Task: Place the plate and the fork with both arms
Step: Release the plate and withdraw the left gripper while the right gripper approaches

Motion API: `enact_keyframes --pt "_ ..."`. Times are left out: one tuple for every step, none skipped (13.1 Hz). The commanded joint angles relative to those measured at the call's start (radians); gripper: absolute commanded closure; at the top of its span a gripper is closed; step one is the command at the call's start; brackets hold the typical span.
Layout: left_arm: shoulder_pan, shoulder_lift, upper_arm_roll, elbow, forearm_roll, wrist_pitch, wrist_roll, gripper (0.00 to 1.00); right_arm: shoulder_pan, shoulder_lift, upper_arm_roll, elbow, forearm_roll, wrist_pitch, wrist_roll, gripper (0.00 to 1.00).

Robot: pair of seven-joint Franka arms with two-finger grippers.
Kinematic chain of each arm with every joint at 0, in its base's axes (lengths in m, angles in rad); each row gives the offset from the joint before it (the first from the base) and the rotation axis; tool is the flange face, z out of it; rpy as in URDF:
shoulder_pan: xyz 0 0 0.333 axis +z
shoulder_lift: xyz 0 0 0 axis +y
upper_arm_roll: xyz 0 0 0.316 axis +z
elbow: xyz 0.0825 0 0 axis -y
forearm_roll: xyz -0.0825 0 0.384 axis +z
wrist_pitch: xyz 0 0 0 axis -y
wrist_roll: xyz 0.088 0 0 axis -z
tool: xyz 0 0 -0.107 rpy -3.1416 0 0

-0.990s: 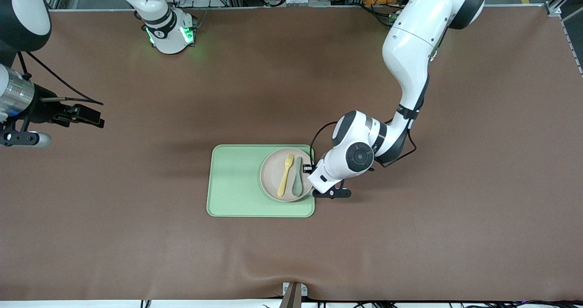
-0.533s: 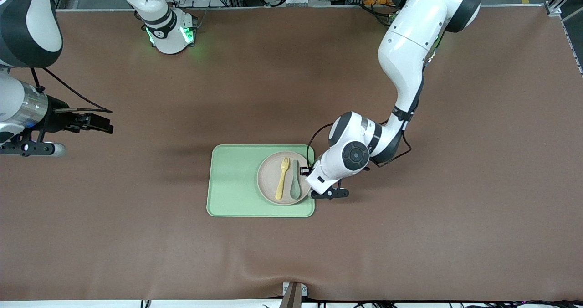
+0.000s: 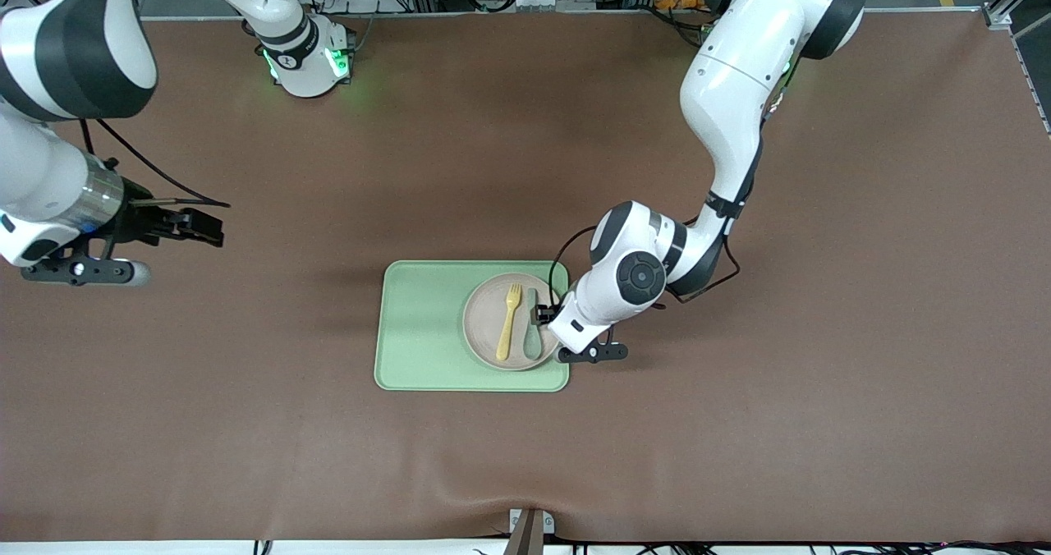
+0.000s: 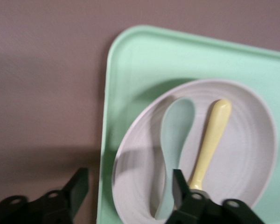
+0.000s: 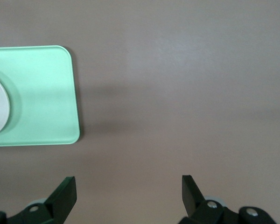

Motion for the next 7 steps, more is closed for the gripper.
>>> enact_keyframes --pt "0.006 -0.135 0.031 -0.014 0.075 -0.115 -0.018 0.00 0.078 0.096 0.003 0.093 -0.022 0.029 0.063 0.00" --pt "0.015 -0.171 0.037 -0.017 0.106 -0.138 -0.016 0.00 0.098 0.127 0.003 0.122 -0.020 0.053 0.113 0.00" --pt "0.020 -0.220 0.045 -0.029 0.157 -0.170 -0.013 0.00 0.112 0.156 0.005 0.148 -0.017 0.064 0.146 0.00" --pt "0.038 -0.255 0.045 -0.029 0.196 -0.223 -0.012 0.00 0.143 0.180 0.005 0.169 -0.019 0.066 0.166 0.00" --pt "0.063 -0.292 0.043 -0.031 0.213 -0.278 -0.007 0.00 0.178 0.205 0.005 0.192 -0.022 0.069 0.186 0.00" --pt "0.074 -0.329 0.045 -0.032 0.218 -0.326 -0.010 0.00 0.204 0.240 0.005 0.223 -0.022 0.086 0.222 0.00" --pt "0.090 -0.370 0.046 -0.035 0.221 -0.383 -0.010 0.00 0.229 0.268 0.005 0.245 -0.022 0.098 0.268 0.00"
